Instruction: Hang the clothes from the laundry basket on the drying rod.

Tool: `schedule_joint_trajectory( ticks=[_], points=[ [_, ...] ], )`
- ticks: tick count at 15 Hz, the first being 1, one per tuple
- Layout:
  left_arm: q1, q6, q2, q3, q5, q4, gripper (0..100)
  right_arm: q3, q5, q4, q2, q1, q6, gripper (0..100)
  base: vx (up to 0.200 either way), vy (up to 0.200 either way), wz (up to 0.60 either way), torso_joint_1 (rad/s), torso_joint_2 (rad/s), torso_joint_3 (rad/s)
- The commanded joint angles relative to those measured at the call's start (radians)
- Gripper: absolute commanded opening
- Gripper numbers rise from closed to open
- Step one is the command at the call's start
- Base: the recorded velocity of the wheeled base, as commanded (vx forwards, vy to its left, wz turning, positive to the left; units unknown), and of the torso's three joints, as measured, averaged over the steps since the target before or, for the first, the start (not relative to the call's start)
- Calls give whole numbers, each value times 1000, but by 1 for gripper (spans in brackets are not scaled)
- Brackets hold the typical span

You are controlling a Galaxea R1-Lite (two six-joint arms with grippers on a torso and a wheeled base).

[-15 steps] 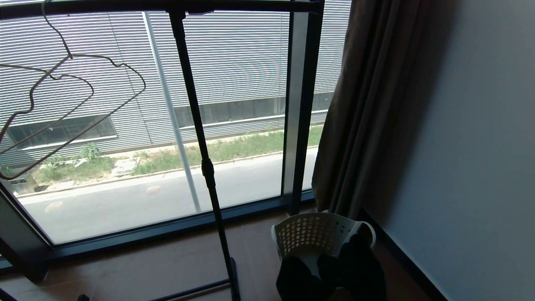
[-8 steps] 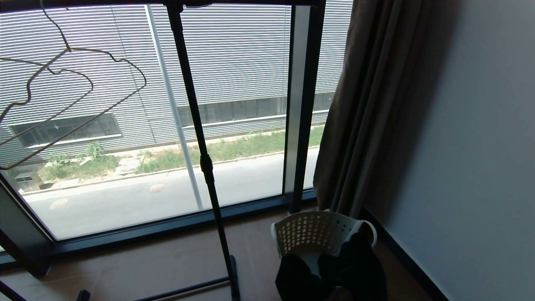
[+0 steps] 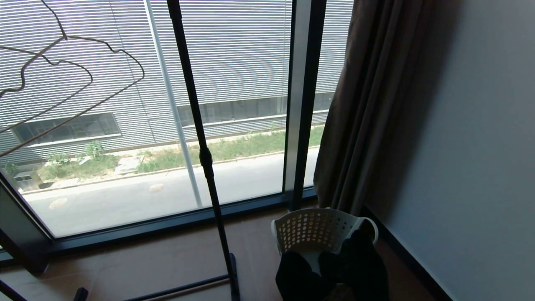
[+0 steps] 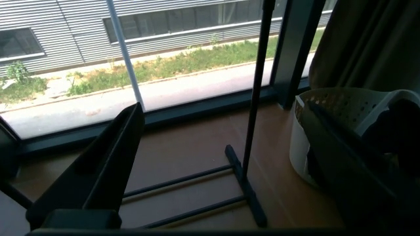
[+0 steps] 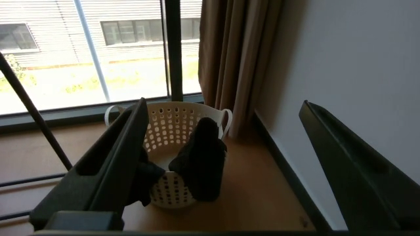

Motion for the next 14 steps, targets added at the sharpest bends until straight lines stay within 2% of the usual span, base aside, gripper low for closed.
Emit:
schedule_joint_trajectory(
  ticks=[1, 5, 14],
  points=[
    [-1, 1, 1, 0, 0, 0, 100, 0, 0, 0, 0, 1, 0, 100, 0, 0, 0, 0, 0, 0],
    [-1, 1, 1, 0, 0, 1, 100, 0, -3, 0, 0, 1, 6, 100, 0, 0, 0, 1, 2, -80],
    [-1, 1, 1, 0, 0, 1, 100, 0, -3, -1, 0, 1, 6, 100, 0, 0, 0, 4, 3, -193]
  ],
)
